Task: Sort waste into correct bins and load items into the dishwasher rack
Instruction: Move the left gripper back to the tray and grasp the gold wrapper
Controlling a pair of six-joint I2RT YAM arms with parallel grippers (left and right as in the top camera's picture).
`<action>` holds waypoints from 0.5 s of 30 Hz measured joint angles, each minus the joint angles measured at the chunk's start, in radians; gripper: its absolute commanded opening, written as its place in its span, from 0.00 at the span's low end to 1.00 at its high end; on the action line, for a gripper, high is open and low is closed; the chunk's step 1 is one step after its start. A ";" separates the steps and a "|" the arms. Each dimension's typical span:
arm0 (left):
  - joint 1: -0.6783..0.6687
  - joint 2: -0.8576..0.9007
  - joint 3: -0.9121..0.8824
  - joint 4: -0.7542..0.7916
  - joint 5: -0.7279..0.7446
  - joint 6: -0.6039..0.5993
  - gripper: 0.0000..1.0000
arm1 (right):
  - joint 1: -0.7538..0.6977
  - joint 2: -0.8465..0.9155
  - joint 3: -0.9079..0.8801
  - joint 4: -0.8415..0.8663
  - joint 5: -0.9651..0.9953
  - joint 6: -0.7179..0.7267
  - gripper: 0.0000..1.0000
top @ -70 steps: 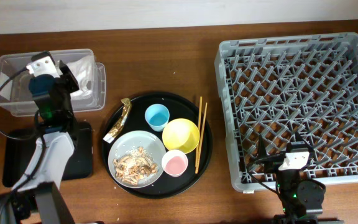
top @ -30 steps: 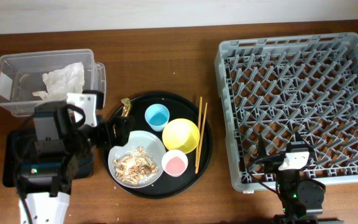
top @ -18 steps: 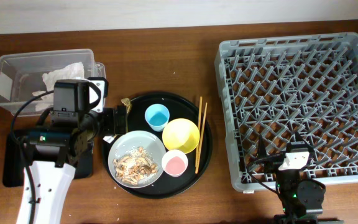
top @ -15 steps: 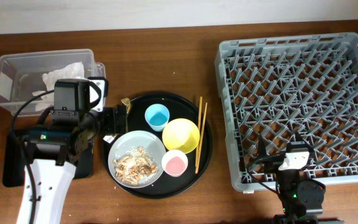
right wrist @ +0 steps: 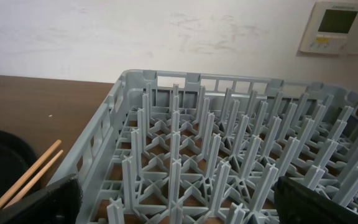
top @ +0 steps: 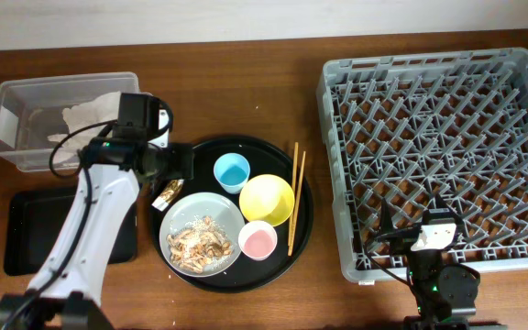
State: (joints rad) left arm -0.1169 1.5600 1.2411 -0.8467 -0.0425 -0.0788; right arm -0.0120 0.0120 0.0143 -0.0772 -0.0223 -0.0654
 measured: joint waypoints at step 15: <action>-0.010 0.238 0.000 0.201 0.002 0.020 0.65 | 0.000 0.000 0.000 0.000 0.000 0.000 0.99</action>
State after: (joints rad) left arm -0.1272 1.7985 1.2411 -0.6453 -0.0402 -0.0586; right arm -0.0120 0.0120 0.0143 -0.0772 -0.0223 -0.0650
